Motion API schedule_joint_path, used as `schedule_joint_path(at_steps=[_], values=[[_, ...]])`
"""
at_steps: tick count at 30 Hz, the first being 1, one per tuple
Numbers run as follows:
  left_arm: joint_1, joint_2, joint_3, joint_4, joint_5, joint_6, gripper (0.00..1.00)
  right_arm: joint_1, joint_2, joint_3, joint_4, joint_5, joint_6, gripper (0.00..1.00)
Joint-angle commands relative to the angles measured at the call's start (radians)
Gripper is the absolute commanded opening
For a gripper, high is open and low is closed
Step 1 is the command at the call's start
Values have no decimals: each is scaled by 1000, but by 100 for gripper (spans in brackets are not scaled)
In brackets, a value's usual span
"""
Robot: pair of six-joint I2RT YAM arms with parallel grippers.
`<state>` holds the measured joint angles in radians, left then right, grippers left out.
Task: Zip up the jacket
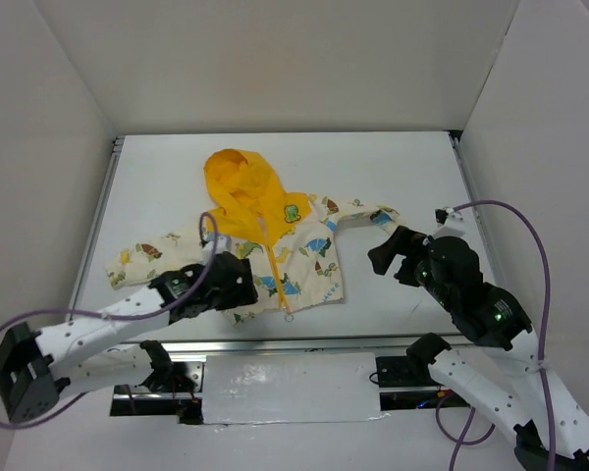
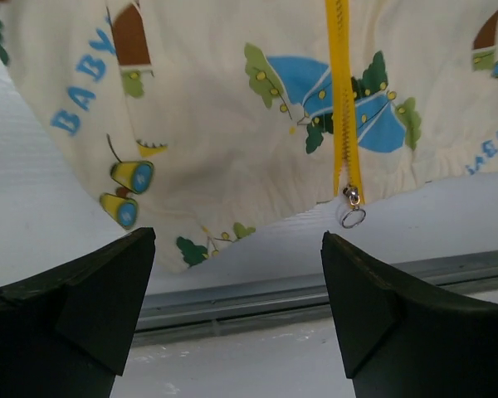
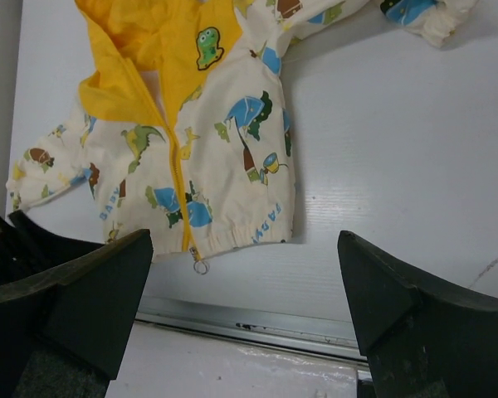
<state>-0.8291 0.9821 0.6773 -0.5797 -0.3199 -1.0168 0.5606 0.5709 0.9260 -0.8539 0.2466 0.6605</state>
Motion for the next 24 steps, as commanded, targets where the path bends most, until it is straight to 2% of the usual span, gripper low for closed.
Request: schedule_joint_path(at_steps=[1, 4, 9, 13, 14, 24], values=[[-125, 194, 112, 29, -186, -166, 93, 7, 7, 2, 53, -29, -12, 100], [-182, 346, 189, 20, -222, -186, 91, 9, -3, -10, 53, -24, -13, 100], [-208, 507, 241, 44, -220, -194, 85, 7, -23, -18, 33, -9, -16, 100], [-208, 559, 258, 60, -217, -184, 77, 7, -32, -27, 29, -4, -21, 100], [-208, 566, 261, 55, -219, -186, 71, 7, -34, -29, 27, -3, -21, 100], [-208, 625, 231, 118, -171, -175, 71, 4, -39, -42, 33, -7, -22, 100]])
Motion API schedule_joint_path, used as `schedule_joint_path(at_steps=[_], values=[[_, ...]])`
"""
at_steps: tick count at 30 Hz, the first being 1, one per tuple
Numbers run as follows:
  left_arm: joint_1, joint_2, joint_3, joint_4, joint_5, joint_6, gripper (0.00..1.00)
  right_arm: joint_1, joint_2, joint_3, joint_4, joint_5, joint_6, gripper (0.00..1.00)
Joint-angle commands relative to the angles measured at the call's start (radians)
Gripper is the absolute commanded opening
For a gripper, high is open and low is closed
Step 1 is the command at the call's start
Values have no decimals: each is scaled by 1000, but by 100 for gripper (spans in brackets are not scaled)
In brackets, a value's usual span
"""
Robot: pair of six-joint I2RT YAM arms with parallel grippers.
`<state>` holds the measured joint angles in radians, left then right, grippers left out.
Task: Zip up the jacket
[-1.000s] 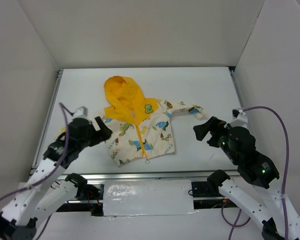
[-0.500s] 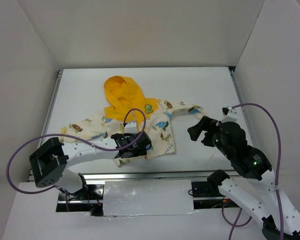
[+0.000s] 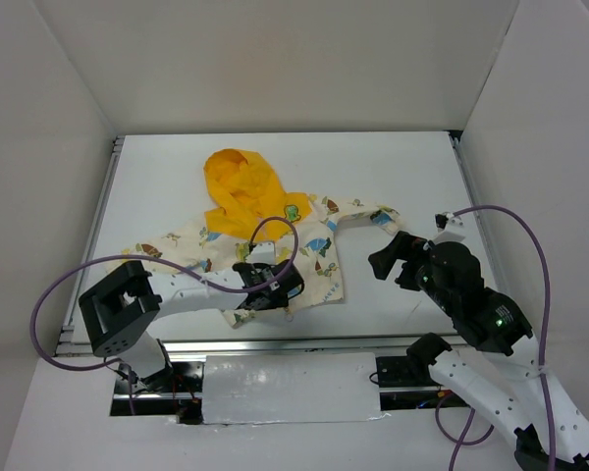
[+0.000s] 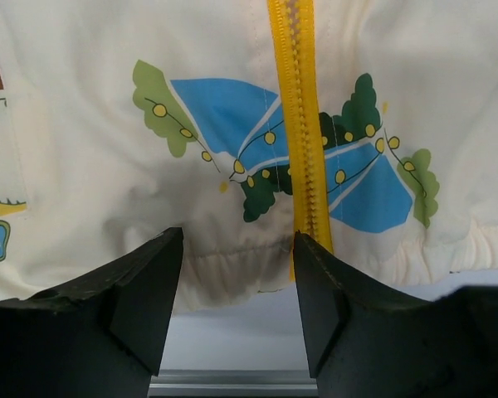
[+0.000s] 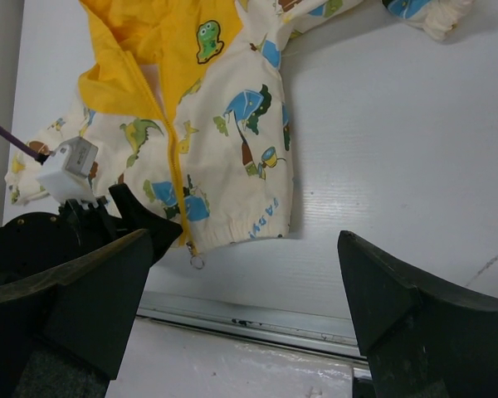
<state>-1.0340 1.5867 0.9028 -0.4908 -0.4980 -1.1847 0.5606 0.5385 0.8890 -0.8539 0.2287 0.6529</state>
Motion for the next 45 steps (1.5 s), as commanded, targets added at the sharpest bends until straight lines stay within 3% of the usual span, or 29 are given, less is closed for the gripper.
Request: schedule_joint_path(at_steps=[1, 4, 9, 11, 12, 14, 19, 24, 28, 33, 35, 36, 39, 45], values=[[-3, 24, 5, 29, 7, -7, 67, 5, -6, -4, 32, 11, -15, 100], [-3, 32, 2, 34, 9, -7, 55, 7, -9, -2, 29, 11, -15, 100], [-3, 33, -13, 49, 19, -7, 47, 4, -14, 1, 24, 12, -13, 100], [-3, 21, -13, 40, 15, -7, 30, 5, -14, -1, 23, 12, -12, 100], [-5, 15, -12, 34, 6, -12, 17, 4, -12, -1, 26, 11, -13, 100], [-3, -14, -5, 18, -4, -10, 11, 7, -9, -5, 30, 8, -13, 100], [-3, -114, -15, 29, -19, 26, 8, 7, 27, -33, 82, -43, -16, 100], [-5, -284, -71, 113, -17, 89, 30, 9, 84, -73, 171, -137, -15, 100], [2, -375, -116, 138, -27, 112, 31, 7, 124, -97, 233, -189, -3, 100], [8, -361, -127, 146, 4, 128, 34, 9, 149, -119, 282, -241, 7, 100], [8, -352, -137, 172, 24, 129, 29, 7, 150, -133, 296, -262, 8, 100], [8, -349, -146, 178, 36, 129, 18, 9, 155, -140, 317, -284, 13, 100], [8, -379, -188, 279, 76, 126, 0, 9, 169, -192, 398, -369, 16, 100], [8, -473, -356, 527, 165, 79, 0, 18, 262, -318, 743, -615, 125, 100]])
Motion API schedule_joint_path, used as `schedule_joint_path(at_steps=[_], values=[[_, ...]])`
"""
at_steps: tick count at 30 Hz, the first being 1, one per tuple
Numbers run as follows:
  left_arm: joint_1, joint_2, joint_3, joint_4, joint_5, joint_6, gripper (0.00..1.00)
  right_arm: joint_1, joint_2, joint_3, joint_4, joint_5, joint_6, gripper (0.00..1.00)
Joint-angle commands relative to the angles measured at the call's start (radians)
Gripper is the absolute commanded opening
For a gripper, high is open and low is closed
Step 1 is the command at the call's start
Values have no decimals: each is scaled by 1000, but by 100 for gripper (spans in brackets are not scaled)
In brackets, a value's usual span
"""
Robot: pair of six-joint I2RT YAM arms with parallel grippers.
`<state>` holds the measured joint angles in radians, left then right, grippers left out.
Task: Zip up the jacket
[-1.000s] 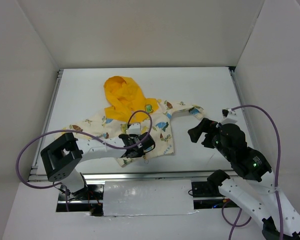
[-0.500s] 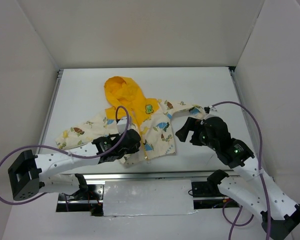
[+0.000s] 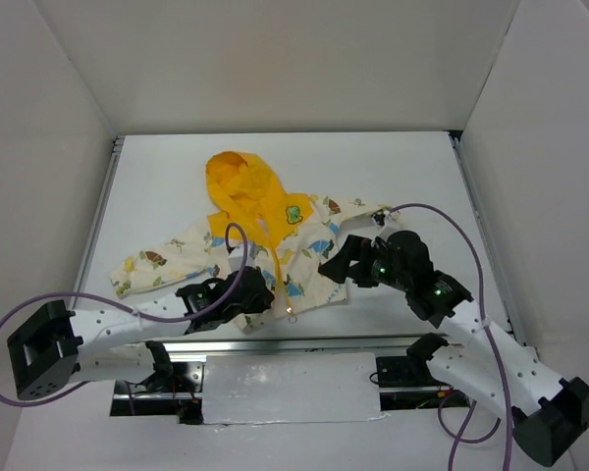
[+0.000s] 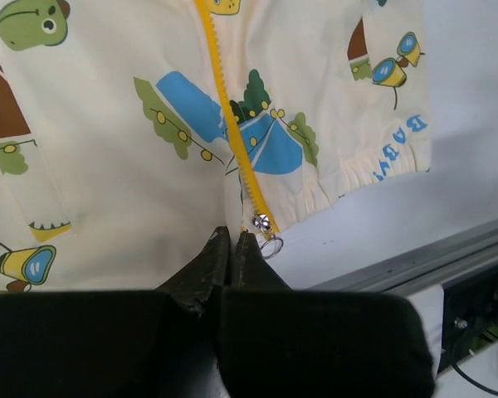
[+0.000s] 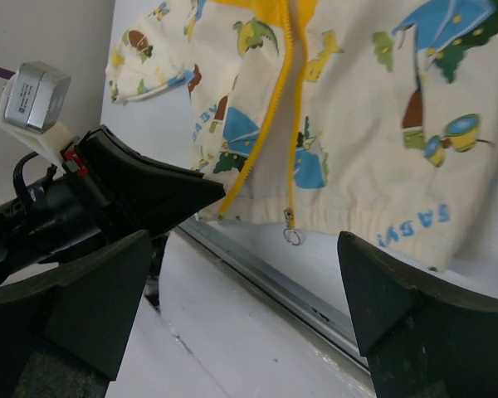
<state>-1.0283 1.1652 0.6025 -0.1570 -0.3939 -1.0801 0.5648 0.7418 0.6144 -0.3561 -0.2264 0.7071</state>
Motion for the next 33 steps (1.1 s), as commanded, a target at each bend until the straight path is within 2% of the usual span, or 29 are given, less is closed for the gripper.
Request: schedule_joint_path(at_steps=[1, 5, 8, 11, 24, 27, 30, 31, 33], values=[[2, -73, -75, 215, 64, -32, 0, 39, 83, -68, 287, -159, 90, 100], [2, -130, -145, 292, 59, -43, 0, 118, 217, -104, 497, -105, 195, 97], [4, -176, -188, 341, 67, -44, 0, 158, 377, -93, 590, -82, 253, 93], [4, -216, -219, 367, 70, -40, 0, 181, 465, -100, 692, -68, 310, 89], [8, -295, -268, 402, 58, -46, 0, 208, 705, -77, 911, -152, 445, 80], [8, -297, -267, 399, 58, -44, 0, 208, 734, -70, 979, -180, 457, 69], [8, -299, -268, 401, 64, -44, 0, 210, 757, -55, 1008, -203, 459, 52], [8, -299, -271, 401, 64, -43, 0, 208, 761, -53, 1016, -205, 460, 43], [8, -300, -273, 396, 67, -46, 0, 210, 760, -50, 1016, -203, 457, 33]])
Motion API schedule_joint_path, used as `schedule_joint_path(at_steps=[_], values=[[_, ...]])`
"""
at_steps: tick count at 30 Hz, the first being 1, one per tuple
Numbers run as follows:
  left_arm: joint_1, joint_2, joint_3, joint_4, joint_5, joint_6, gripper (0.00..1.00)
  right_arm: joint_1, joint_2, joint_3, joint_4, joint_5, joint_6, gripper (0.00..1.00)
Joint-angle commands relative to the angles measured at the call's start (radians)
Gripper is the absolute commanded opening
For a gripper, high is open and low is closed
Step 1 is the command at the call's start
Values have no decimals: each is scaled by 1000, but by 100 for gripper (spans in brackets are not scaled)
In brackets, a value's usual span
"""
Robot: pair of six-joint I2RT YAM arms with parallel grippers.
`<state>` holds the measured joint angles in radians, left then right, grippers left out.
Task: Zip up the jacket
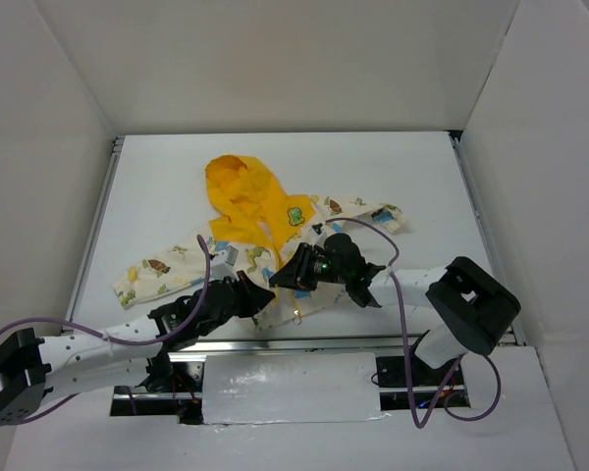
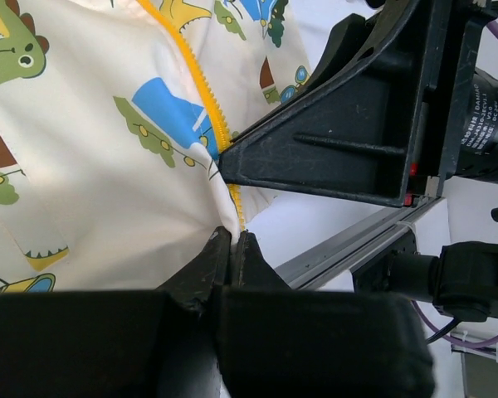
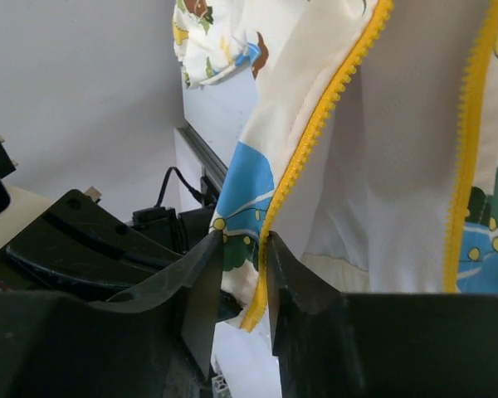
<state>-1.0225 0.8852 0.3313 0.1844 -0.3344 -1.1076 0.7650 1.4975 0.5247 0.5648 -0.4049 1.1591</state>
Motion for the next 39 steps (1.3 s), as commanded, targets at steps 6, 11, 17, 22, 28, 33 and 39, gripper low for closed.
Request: schedule_joint_path(at_steps=[6, 11, 17, 22, 28, 33, 39], values=[[2, -32, -9, 36, 26, -14, 20, 10, -46, 57, -37, 26, -74, 1], [2, -42, -15, 26, 49, 0, 63, 8, -101, 81, -156, 29, -261, 0], [2, 3, -12, 72, 149, 48, 63, 3, -196, 149, -399, -14, -530, 0], [4, 47, -31, 156, 202, 64, 64, -9, -223, 184, -476, -31, -588, 0], [6, 86, -44, 230, 225, 71, 64, -10, -178, 204, -480, -100, -576, 0], [6, 77, -48, 237, 204, 71, 64, -9, -164, 190, -459, -112, -549, 0], [9, 83, -48, 254, 195, 80, 64, -9, -155, 173, -408, -143, -496, 0]])
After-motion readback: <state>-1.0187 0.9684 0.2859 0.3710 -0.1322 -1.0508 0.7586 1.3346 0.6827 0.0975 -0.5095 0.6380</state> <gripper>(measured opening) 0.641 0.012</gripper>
